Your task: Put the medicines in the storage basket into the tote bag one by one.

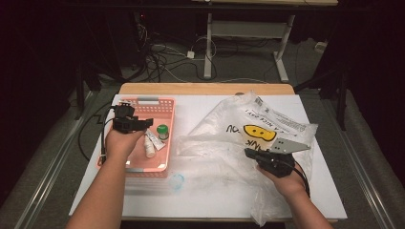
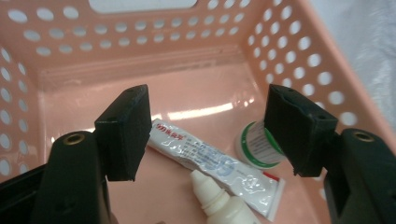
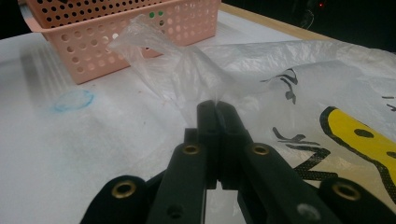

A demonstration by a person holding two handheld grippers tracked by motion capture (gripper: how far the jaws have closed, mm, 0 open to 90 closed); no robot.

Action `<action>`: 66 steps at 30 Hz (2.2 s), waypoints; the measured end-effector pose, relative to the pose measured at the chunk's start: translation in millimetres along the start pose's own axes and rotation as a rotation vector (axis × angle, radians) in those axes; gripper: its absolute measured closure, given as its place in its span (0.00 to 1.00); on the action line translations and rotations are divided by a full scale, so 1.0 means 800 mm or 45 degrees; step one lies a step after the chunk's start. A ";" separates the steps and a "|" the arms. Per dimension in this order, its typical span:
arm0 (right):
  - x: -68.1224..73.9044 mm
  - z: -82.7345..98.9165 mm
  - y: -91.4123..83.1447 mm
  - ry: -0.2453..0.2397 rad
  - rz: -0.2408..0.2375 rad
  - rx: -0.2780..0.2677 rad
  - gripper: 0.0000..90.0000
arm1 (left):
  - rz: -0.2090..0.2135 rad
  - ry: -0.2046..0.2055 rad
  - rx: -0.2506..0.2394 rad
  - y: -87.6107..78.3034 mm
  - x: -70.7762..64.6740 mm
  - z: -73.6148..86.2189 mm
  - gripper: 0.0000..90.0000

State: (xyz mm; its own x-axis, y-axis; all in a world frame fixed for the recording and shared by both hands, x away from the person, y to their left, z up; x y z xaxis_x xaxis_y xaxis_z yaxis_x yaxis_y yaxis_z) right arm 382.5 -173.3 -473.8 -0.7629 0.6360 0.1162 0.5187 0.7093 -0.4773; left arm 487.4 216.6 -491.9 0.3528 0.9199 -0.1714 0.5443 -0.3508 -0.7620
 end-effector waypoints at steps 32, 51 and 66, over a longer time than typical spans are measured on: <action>0.004 0.003 0.000 -0.030 -0.001 0.014 1.00 | -0.196 0.028 0.328 0.045 0.015 0.024 0.98; 0.003 0.007 0.003 -0.011 -0.004 0.029 1.00 | -0.133 0.066 0.234 0.044 0.006 0.002 0.92; 0.000 0.009 0.003 -0.017 0.015 0.035 1.00 | -0.104 -0.001 0.348 0.056 -0.003 0.014 0.51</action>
State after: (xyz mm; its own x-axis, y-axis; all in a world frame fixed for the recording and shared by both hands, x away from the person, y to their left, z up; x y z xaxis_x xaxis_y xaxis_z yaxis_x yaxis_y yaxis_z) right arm 380.6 -173.8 -481.3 -0.7622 0.6397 0.0988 0.5167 0.6932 -0.5025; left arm 502.6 200.8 -533.0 0.3153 0.9434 -0.1030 0.3458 -0.2153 -0.9133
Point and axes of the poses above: each handheld gripper's, and its own axes: y roughly forward along the jaws, z roughly out of its underside, x roughly to its left, the point moved 8 cm from there along y, roughly forward along the jaws, and after that the axes turned 6 degrees about y, right-handed, at the moved point
